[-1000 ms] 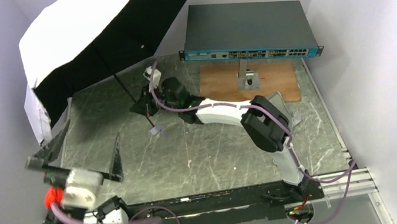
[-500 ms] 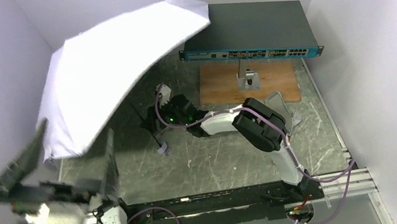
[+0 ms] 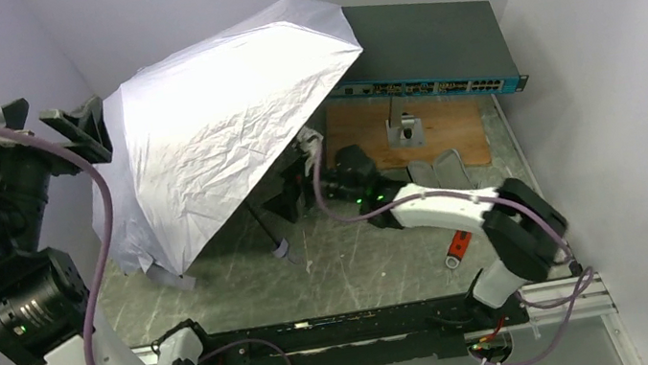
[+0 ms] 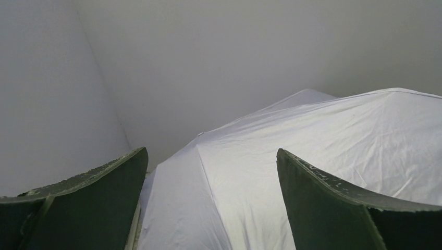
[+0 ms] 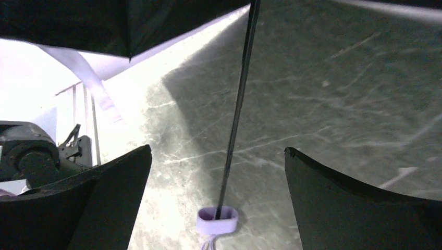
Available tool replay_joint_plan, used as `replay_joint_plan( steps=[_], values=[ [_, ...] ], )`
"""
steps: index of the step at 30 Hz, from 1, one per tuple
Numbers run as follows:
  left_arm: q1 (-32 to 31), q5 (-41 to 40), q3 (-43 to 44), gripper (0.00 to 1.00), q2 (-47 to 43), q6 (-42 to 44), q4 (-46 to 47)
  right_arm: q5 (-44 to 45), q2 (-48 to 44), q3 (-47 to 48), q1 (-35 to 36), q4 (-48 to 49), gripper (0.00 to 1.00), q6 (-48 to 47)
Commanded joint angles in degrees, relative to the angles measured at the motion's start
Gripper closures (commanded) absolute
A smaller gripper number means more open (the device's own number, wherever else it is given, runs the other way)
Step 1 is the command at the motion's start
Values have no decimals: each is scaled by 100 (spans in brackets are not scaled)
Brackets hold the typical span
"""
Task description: Open the umbrella
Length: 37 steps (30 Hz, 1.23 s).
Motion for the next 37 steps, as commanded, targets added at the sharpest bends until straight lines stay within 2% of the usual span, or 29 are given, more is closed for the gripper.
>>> replay_joint_plan(
  steps=[1, 7, 11, 14, 18, 21, 25, 29, 37],
  values=[
    [27, -57, 268, 0, 322, 18, -296, -336, -1193, -278, -513, -782, 0, -605],
    [26, 321, 389, 0, 959, 651, -1061, -340, -2451, -116, -1491, -2434, 0, -773],
    [27, 585, -27, 0, 1121, 1048, -1368, -59, -3268, 90, -1981, -3539, 0, -1112],
    [28, 440, -100, 0, 1458, 1306, -1877, 48, -3860, 204, -2381, -4193, 0, -1173],
    [27, -258, -60, 0, 1683, 1536, -2246, 376, -4528, 425, -2698, -4727, 0, -1244],
    [27, -962, -272, 0, 1494, 1820, -2202, 694, -4757, 629, -2786, -4993, 0, -1252],
    [27, -1593, -1051, 0, 786, 2029, -1708, 1069, -4989, 687, -2966, -5097, 0, -1076],
    [28, -1726, -1870, 0, -2, 2103, -1387, 875, -5180, 635, -3629, -5128, 0, -844],
    [27, -2073, -2538, 0, -662, 2274, -1324, 413, -5322, 569, -3820, -5088, 0, -840]
  ],
)
